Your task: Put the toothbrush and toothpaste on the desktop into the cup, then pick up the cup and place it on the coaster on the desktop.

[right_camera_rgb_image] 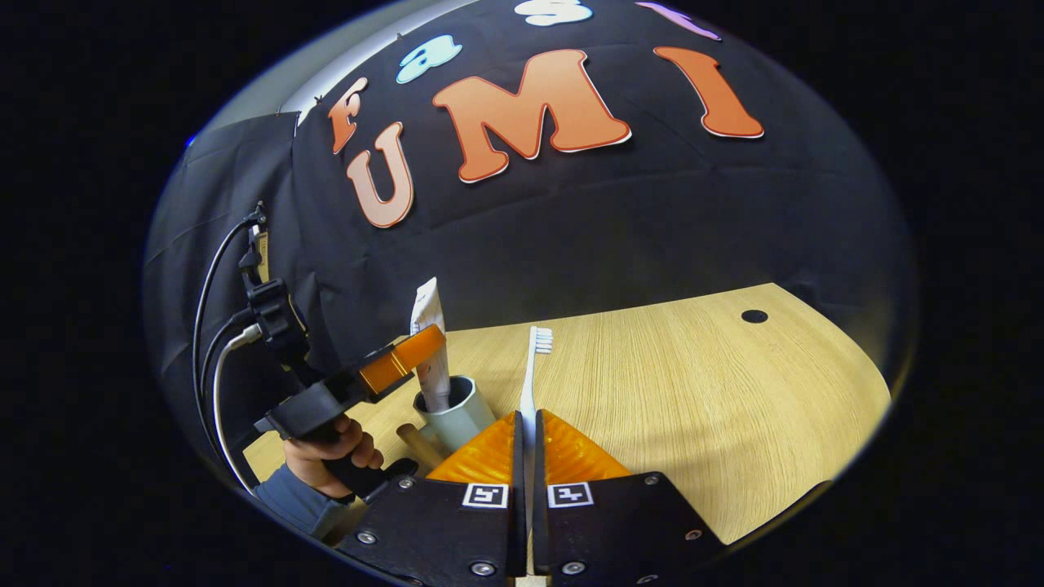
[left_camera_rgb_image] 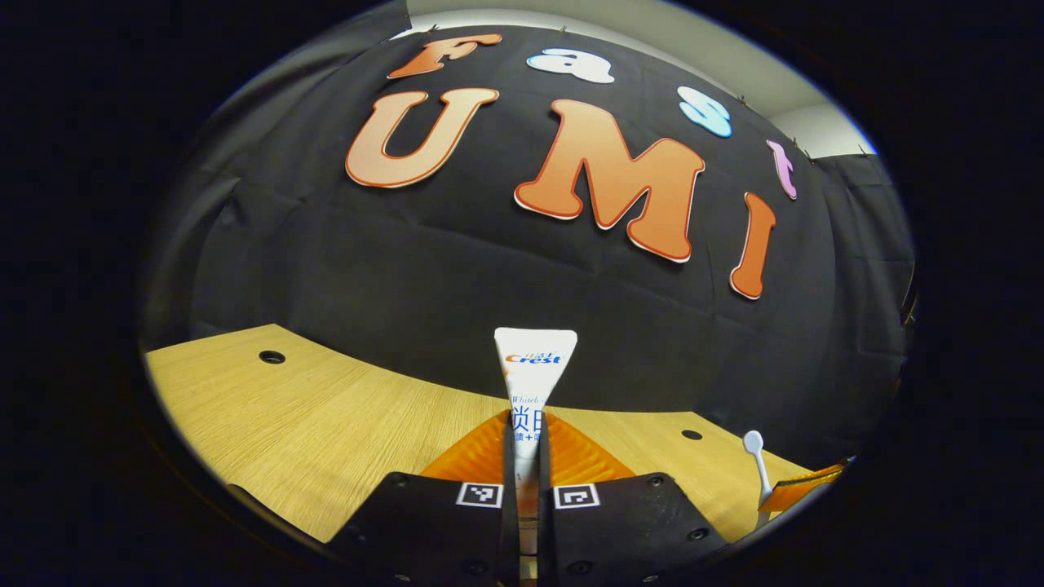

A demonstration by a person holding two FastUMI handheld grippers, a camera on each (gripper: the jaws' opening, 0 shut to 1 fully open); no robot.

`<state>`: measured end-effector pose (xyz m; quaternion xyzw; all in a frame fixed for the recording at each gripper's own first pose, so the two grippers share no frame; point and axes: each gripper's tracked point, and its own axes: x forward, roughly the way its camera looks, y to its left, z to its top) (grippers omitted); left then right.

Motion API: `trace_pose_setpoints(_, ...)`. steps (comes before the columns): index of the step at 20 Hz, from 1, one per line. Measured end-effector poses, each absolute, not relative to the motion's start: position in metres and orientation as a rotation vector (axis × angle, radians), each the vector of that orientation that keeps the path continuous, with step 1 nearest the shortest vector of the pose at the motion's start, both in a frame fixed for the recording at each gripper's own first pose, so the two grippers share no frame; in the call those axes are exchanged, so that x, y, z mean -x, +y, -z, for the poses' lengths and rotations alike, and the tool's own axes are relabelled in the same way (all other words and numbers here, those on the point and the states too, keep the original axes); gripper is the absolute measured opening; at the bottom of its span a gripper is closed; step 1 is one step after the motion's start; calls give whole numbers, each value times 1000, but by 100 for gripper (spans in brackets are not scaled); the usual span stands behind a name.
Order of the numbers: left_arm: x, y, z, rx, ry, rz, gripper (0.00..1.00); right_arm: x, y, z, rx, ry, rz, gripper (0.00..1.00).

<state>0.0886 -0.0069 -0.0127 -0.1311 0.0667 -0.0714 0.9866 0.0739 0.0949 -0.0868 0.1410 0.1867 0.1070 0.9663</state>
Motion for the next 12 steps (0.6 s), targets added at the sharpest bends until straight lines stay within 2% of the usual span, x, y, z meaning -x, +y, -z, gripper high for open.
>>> trace_pose_setpoints(3,-78,-9,22,247,168,157,11,-76,98,87,-291,375,-214,3)
trace_pose_setpoints(4,-76,-12,25,239,181,165,7,-77,98,86,-293,373,-214,3)
trace_pose_setpoints(5,-72,-15,28,234,198,181,13,-77,98,86,-297,370,-212,3)
trace_pose_setpoints(6,-69,-17,29,230,198,189,13,-77,99,84,-301,366,-214,3)
trace_pose_setpoints(9,-57,-16,39,199,250,197,25,-78,104,83,-302,362,-215,3)
trace_pose_setpoints(12,-49,-18,45,193,265,209,28,-78,107,78,-295,348,-220,3)
